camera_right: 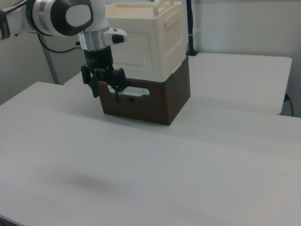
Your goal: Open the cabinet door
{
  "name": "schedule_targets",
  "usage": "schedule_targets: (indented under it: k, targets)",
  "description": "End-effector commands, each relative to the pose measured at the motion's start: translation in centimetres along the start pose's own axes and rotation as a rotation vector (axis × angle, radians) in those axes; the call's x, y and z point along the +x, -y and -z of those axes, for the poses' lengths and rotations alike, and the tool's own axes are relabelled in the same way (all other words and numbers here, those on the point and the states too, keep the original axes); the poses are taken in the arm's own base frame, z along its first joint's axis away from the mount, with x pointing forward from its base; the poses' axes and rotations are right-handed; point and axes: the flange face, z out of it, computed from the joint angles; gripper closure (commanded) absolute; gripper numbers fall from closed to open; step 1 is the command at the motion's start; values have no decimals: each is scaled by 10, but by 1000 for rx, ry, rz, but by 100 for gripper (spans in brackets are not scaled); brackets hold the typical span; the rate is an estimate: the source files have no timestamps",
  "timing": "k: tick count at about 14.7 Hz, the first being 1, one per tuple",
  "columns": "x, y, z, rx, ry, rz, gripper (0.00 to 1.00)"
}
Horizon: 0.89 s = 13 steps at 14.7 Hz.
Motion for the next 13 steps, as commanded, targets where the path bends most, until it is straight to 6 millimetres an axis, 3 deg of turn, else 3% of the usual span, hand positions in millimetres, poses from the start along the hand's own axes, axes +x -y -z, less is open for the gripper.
schedule_targets:
  k: [1,13]
  targets:
    - [-15,1,0,6,42,4,0]
    - [-11,3,3,16,29,19,0]
